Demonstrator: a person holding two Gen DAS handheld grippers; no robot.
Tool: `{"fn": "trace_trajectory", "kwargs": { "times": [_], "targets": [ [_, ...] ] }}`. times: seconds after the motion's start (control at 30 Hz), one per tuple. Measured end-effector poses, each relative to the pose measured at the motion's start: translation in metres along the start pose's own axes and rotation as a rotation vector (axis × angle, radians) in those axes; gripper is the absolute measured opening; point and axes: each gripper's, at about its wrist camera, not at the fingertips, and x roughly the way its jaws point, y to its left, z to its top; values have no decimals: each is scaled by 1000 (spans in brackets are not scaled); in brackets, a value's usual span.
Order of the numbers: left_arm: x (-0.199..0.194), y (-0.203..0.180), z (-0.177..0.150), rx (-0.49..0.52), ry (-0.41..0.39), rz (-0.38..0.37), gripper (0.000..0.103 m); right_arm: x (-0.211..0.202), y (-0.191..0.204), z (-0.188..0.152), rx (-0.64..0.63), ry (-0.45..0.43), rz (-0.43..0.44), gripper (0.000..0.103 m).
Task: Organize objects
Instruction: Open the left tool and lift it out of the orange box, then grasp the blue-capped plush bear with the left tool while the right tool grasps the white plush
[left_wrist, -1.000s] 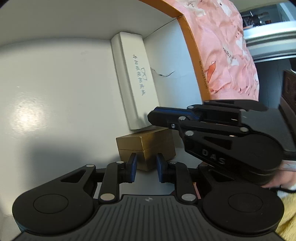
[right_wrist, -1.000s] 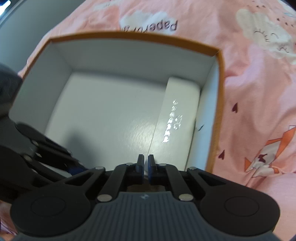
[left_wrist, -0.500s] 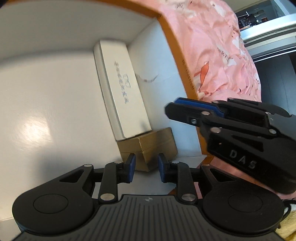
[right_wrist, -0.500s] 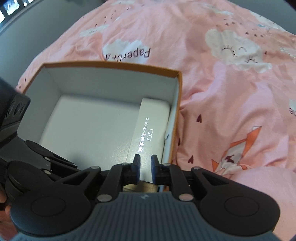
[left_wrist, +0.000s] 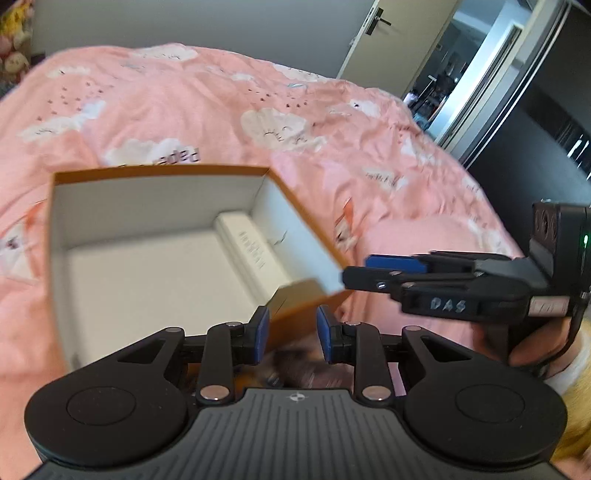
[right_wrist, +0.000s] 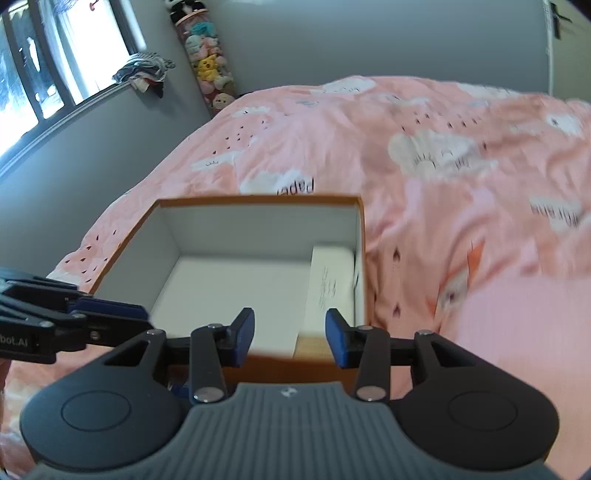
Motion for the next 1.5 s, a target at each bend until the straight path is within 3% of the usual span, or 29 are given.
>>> {"fn": "trace_trajectory", "kwargs": {
  "times": [0.13, 0.37, 0.5, 0.6, 0.87, 0.93, 1.03, 1.1, 1.17, 1.33, 1.5],
  "targets": [
    [-10, -2, -35, 3, 5, 37, 31, -3, 4, -31, 72, 56, -11, 45],
    [-1, -2, -79, -2, 84, 49, 31, 6, -9, -85, 253, 240, -45, 45],
    [10, -5, -95, 21, 95, 97, 31, 17, -20, -115, 419, 350, -5, 51],
    [17, -7, -104, 39, 113, 107, 31, 25, -20, -127, 485, 353, 17, 68],
    [20, -6, -109, 54, 89, 138, 31, 49, -29, -143, 665, 397, 53, 81],
    [18, -9, -108, 83, 64, 153, 31, 55, -34, -152, 752, 432, 95, 80],
    [17, -15, -106, 138, 43, 168, 31, 60, -34, -155, 796, 414, 115, 81],
    [19, -21, -105, 182, 44, 177, 31, 67, -33, -153, 804, 396, 130, 77],
    [22, -26, -105, 233, 53, 207, 31, 68, -27, -148, 771, 375, 149, 67],
    [22, -35, -104, 346, 75, 232, 31, 45, -7, -131, 568, 335, 86, 63],
    [27, -57, -106, 622, 99, 292, 39, 14, 2, -116, 361, 281, -40, 62]
  ]
}}
